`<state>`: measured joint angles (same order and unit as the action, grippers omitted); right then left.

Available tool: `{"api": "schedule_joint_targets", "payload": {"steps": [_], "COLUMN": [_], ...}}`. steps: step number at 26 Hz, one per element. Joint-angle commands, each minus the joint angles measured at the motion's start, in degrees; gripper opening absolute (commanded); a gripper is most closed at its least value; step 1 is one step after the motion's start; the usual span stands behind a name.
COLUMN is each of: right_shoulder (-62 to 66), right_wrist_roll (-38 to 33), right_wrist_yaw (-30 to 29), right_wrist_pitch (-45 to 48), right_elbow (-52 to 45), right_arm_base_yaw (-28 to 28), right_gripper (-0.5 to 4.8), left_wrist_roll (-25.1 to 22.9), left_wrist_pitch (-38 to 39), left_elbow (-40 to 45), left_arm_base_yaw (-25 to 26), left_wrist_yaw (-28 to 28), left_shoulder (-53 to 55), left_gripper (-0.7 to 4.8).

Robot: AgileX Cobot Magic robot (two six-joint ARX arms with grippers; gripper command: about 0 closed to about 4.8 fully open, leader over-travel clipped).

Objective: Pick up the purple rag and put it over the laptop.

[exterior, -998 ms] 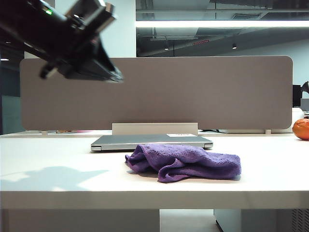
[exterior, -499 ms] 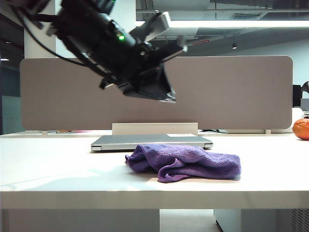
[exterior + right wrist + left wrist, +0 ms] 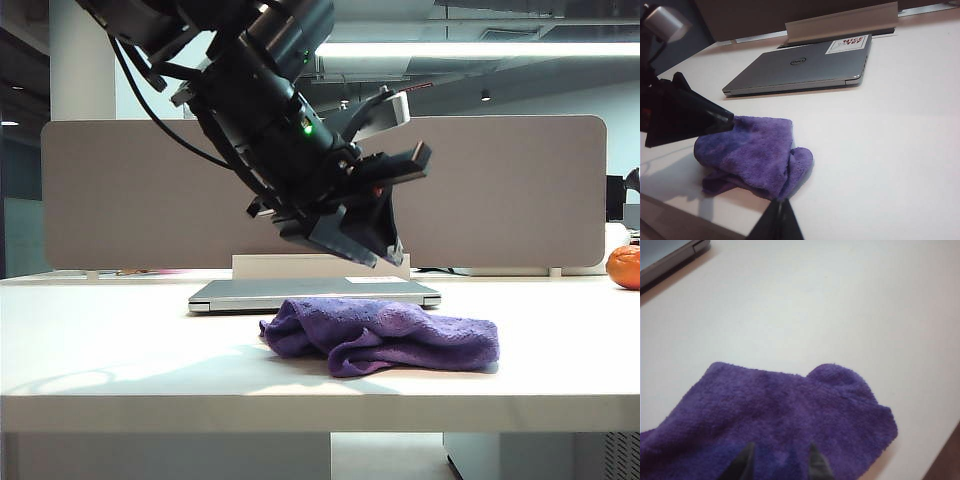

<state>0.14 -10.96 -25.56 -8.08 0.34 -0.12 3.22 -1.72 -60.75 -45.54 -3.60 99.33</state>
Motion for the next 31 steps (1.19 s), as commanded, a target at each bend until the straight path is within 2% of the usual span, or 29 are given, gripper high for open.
{"api": "schedule_joint_targets", "payload": {"steps": [1, 2, 5, 18, 20, 21, 26, 28, 31], "right_shoulder": [-0.09, -0.09, -0.09, -0.09, -0.09, -0.09, -0.09, -0.09, -0.09], "right_wrist_roll": [-0.13, -0.13, -0.13, -0.13, -0.13, -0.13, -0.13, -0.13, -0.13], "right_wrist_yaw": [-0.07, -0.07, -0.07, -0.07, -0.07, -0.07, -0.07, -0.07, -0.07], "right_wrist_pitch": [0.66, 0.66, 0.66, 0.61, 0.61, 0.61, 0.61, 0.61, 0.61], "right_elbow": [-0.22, -0.22, -0.22, -0.22, -0.22, -0.22, -0.22, -0.22, -0.22], "right_arm_base_yaw": [0.02, 0.02, 0.02, 0.02, 0.02, 0.02, 0.02, 0.02, 0.02], "right_gripper": [0.22, 0.22, 0.22, 0.22, 0.22, 0.22, 0.22, 0.22, 0.22], "left_wrist_roll": [-4.02, -5.84, -6.27, -6.25, -6.25, -6.25, -6.25, -6.25, -6.27], "left_wrist_pitch": [2.23, 3.08, 3.39, 2.71, 2.67, 2.58, 2.03, 1.88, 1.57], "left_elbow": [-0.22, -0.20, -0.20, -0.22, -0.22, -0.22, -0.24, -0.24, -0.55], "left_arm_base_yaw": [-0.92, -1.29, -1.49, -1.51, -1.51, -1.51, -1.51, -1.51, -1.51], "left_wrist_yaw": [1.25, 2.34, 2.75, 2.84, 2.97, 2.95, 2.95, 2.95, 3.02], "left_shoulder": [-0.20, -0.20, 0.13, 6.49, 6.69, 6.78, 6.78, 6.78, 6.75], "left_gripper": [2.75, 3.77, 4.68, 4.79, 4.09, 3.36, 1.13, 0.52, 0.08]}}
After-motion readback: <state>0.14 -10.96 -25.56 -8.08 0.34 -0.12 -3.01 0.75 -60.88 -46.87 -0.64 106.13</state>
